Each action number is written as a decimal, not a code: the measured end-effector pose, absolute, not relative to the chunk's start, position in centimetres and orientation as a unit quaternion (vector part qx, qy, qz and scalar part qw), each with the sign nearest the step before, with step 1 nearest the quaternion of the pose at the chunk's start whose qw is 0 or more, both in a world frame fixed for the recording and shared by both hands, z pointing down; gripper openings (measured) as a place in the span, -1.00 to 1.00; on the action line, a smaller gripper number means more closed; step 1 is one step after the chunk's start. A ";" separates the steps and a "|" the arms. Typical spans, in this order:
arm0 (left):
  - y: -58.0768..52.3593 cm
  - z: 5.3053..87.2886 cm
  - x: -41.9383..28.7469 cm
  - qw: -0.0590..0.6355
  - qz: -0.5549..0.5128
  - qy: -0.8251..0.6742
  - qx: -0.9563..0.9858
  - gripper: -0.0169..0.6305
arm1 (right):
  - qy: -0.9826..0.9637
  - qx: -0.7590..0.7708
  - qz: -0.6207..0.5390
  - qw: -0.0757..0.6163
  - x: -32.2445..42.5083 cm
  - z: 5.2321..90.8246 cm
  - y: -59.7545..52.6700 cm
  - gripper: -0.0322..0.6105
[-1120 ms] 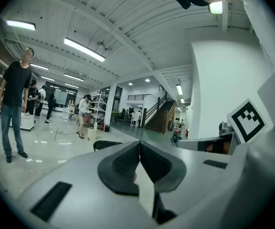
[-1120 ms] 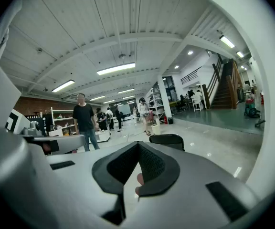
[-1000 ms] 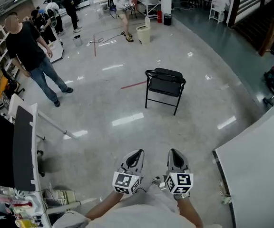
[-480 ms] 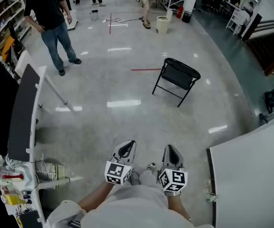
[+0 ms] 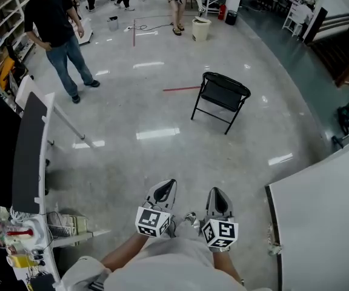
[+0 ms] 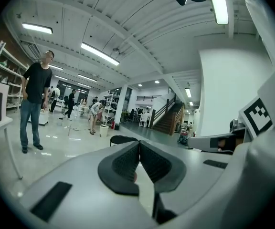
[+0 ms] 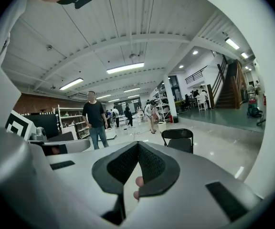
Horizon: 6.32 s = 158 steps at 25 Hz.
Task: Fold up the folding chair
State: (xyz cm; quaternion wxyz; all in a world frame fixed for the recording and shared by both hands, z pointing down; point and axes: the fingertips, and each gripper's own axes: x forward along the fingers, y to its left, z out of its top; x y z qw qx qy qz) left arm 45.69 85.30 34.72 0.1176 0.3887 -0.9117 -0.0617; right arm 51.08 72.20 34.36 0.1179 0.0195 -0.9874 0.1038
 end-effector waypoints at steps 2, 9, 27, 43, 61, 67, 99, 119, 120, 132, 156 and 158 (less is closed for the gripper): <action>83.3 34.4 45.4 0.117 -0.054 -0.910 0.395 -0.91 | -0.988 0.023 0.105 0.115 50.7 34.2 70.4 -0.89; 76.4 33.7 45.0 0.109 -0.023 -0.905 0.410 -0.91 | -0.987 0.030 0.126 0.093 49.5 34.0 63.1 -0.89; 68.8 33.2 41.5 0.092 0.021 -0.918 0.386 -0.91 | -0.986 0.045 0.114 0.115 48.1 35.5 55.6 -0.89; 72.8 36.7 26.2 0.128 -0.036 -0.913 0.385 -0.91 | -0.977 0.074 0.121 0.163 34.2 37.3 58.5 -0.89; 80.9 35.2 9.5 0.105 -0.066 -0.930 0.346 -0.91 | -0.974 0.062 0.141 0.166 16.2 36.4 64.5 -0.89; 80.6 36.3 6.8 0.115 -0.061 -0.930 0.343 -0.91 | -0.969 0.073 0.154 0.176 13.7 37.8 63.2 -0.89; 69.0 34.3 -13.3 0.097 -0.036 -0.936 0.335 -0.91 | -0.965 0.097 0.185 0.157 -7.6 38.2 50.1 -0.89; 69.0 34.4 -32.0 0.101 -0.056 -0.863 0.492 -0.91 | -0.934 0.255 0.201 0.147 -20.0 38.0 53.5 -0.89; 69.1 34.4 -32.5 0.101 -0.056 -0.860 0.497 -0.91 | -0.932 0.260 0.203 0.148 -20.3 38.1 53.7 -0.89; 67.3 37.2 -38.0 0.130 -0.054 -0.845 0.516 -0.91 | -0.912 0.300 0.223 0.168 -23.9 40.7 52.2 -0.89; 44.6 37.3 -44.0 0.131 0.009 -0.829 0.544 -0.91 | -0.851 0.369 0.341 0.150 -28.1 44.8 29.8 -0.89; 43.5 36.6 -43.6 0.130 0.012 -0.817 0.562 -0.91 | -0.844 0.385 0.345 0.144 -27.3 44.2 29.1 -0.89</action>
